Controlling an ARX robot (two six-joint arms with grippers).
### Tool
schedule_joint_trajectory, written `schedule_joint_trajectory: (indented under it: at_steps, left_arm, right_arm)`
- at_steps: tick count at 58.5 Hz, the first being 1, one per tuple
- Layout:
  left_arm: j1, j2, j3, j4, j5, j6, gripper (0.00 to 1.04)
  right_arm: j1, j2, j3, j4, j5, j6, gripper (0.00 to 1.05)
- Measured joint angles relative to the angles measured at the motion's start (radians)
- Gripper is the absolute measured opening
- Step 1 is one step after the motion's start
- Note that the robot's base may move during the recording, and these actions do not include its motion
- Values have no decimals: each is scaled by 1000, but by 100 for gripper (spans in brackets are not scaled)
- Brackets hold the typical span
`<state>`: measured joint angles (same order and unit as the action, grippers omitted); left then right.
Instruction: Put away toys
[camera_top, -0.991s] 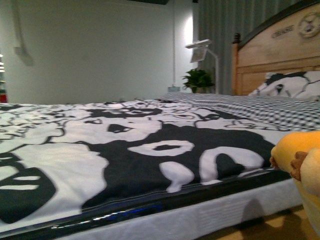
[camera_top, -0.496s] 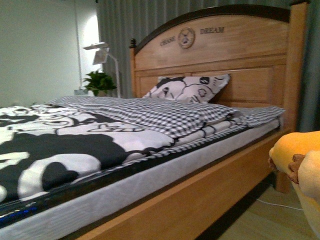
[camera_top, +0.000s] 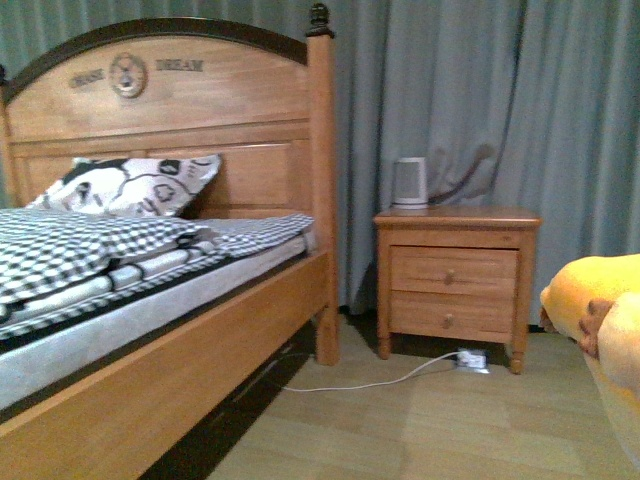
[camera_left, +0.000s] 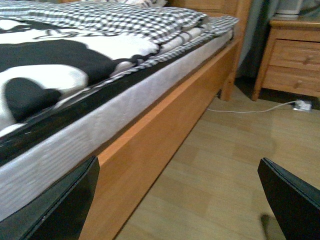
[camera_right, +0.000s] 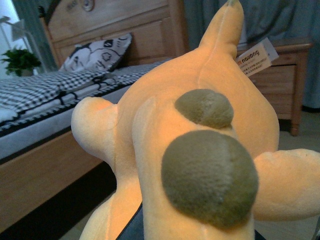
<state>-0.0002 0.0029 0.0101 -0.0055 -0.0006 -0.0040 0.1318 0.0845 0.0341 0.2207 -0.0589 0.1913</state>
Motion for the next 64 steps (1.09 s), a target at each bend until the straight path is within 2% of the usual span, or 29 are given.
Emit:
schedule_joint_trajectory:
  at_steps: [64]
  left_arm:
    - [-1,-1,0,0,0,0,98]
  right_arm:
    - [-2,-1,0,0,-4,0,9]
